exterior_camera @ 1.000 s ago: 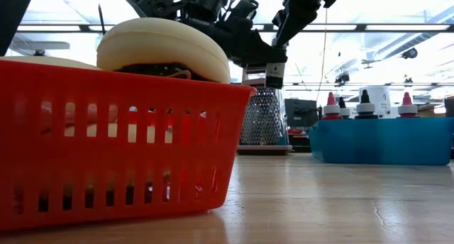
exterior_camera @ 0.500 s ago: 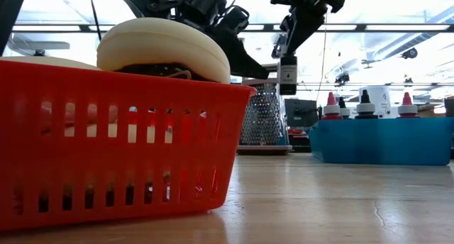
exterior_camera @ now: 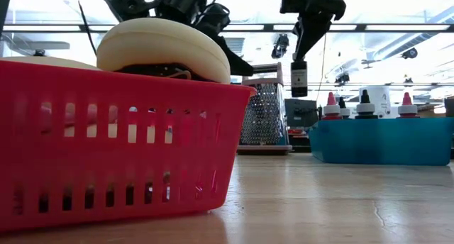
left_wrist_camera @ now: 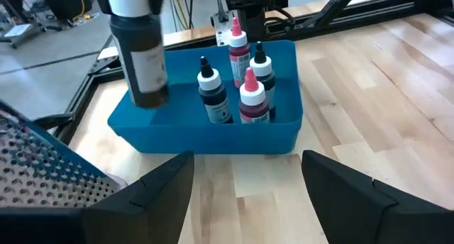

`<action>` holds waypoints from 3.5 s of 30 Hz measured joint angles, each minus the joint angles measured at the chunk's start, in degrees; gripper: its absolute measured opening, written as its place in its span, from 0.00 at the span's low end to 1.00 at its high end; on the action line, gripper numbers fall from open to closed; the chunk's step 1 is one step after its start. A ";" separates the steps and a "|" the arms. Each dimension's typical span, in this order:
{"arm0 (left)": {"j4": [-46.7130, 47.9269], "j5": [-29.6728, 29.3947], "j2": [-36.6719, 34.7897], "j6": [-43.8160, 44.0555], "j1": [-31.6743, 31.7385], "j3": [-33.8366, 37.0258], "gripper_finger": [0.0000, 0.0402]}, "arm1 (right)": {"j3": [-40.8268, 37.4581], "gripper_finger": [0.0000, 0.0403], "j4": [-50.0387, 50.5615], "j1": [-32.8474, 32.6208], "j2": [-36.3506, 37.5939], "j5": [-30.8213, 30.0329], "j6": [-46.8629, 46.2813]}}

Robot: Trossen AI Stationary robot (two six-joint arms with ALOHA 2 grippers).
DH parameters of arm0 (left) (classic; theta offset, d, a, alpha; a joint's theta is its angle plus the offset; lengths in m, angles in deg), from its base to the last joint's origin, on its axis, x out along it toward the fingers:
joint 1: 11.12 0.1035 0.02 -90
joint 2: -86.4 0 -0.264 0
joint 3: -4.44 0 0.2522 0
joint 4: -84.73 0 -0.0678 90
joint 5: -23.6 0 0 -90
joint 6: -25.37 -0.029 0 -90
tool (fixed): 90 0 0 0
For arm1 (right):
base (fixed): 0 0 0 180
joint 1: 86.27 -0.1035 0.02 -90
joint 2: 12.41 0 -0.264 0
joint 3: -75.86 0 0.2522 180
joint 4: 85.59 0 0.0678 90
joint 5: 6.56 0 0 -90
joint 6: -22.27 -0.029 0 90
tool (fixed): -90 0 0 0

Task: Pick & Place Food Item
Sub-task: Put the black food coloring bottle into the blue bin

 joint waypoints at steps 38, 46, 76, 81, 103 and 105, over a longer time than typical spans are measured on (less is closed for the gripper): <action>-3.89 -0.34 -4.64 1.16 0.05 4.07 0.65 | -25.32 0.26 -9.18 18.20 10.63 9.98 2.78; -3.89 -0.33 -4.64 1.34 0.05 4.07 0.65 | -27.77 0.26 -12.41 18.57 10.61 12.49 3.23; -3.90 -0.23 -4.63 1.13 0.05 4.07 0.65 | -34.05 0.26 -21.10 21.32 10.54 14.23 3.04; -4.11 -0.34 -4.63 1.14 0.08 4.07 0.65 | -34.54 0.26 -21.09 21.36 10.27 15.05 3.36; -4.11 -0.33 -4.62 1.14 0.10 4.07 0.65 | -36.71 0.26 -22.74 21.43 10.26 15.52 3.19; -4.11 -0.32 -4.62 1.14 0.10 4.07 0.65 | -36.73 0.26 -22.74 21.43 10.26 15.50 2.98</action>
